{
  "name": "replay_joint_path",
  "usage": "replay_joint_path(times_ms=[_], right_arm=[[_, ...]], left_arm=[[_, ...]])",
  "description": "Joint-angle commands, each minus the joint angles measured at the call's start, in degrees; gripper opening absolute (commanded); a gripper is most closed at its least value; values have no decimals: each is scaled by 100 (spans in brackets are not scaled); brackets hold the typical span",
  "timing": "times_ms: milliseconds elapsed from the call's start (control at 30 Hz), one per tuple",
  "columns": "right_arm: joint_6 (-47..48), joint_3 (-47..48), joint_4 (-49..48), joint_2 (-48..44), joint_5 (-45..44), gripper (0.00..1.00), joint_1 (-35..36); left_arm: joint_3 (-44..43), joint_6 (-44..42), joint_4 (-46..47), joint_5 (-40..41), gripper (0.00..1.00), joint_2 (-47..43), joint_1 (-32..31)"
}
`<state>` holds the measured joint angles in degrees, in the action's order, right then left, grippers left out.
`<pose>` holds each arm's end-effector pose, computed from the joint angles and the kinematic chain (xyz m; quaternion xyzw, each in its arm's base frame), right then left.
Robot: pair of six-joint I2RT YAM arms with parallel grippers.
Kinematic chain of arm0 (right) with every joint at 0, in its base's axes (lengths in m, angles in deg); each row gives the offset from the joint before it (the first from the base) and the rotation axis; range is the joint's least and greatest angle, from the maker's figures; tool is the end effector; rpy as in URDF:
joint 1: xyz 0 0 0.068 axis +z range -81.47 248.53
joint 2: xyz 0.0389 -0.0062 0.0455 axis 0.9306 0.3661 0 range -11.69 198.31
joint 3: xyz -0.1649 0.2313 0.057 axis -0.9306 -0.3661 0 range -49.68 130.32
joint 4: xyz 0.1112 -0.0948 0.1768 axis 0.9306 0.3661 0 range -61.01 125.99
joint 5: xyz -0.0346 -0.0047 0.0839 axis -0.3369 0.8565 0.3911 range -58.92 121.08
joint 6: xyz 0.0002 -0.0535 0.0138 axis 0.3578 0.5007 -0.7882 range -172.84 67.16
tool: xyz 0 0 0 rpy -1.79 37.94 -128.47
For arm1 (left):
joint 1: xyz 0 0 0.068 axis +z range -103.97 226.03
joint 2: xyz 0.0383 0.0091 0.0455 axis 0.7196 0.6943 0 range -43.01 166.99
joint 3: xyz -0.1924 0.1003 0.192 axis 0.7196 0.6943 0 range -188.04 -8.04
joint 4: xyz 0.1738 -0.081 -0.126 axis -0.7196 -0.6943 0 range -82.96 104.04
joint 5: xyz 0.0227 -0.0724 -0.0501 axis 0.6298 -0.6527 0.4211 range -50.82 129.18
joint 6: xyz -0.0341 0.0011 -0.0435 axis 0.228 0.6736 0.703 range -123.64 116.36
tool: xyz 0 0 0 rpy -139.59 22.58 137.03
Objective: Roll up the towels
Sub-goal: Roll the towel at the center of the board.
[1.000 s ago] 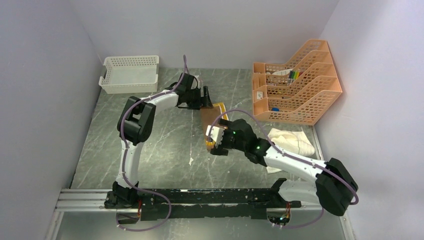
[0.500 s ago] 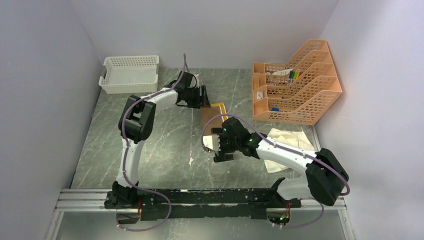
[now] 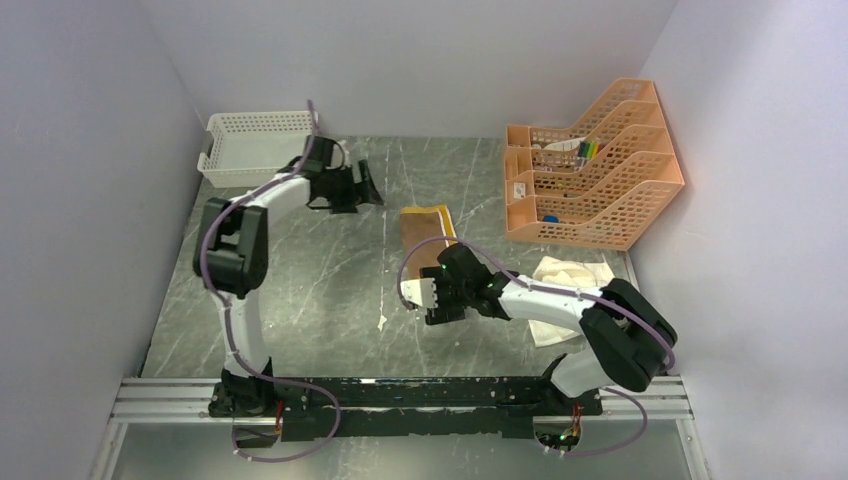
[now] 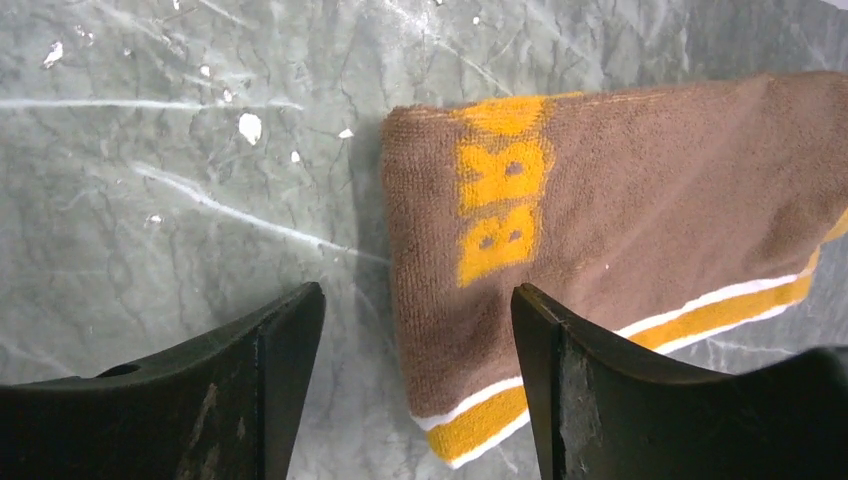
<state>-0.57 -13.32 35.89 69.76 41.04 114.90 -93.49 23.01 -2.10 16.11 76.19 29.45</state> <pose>0.1591 0.1764 0.1976 -0.7328 0.5925 0.0653 0.3282 0.4133 -0.1385 0.2090 -0.0125 0.9229 -0.2984 0.2432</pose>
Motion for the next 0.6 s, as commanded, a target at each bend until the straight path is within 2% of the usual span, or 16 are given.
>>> replay_joint_path(times_ms=[0, 100, 233, 400, 500, 533, 567], right_arm=[[-1, 121, -275, 363, -43, 67, 0], [-285, 406, -18, 651, 96, 59, -119], [-491, 848, 461, 1062, 480, 44, -334], [-1057, 1365, 930, 1115, 1854, 29, -812], [-1813, 1803, 1211, 1158, 2769, 4, -1126], [-1981, 1990, 1437, 1235, 3050, 0, -1238], [-2120, 2219, 1609, 1368, 3260, 0, -1267]], left_arm=[[823, 125, 138, -124, 94, -1098, 351], [1485, 171, 306, -222, 94, -1676, 366], [2409, 339, 650, -465, 92, -2421, 366], [3452, 486, 948, -743, 90, -3374, 295], [3995, 540, 1129, -898, 88, -3848, 179], [4141, 542, 1151, -935, 88, -3986, 127], [4277, 540, 1199, -973, 88, -4112, 64]])
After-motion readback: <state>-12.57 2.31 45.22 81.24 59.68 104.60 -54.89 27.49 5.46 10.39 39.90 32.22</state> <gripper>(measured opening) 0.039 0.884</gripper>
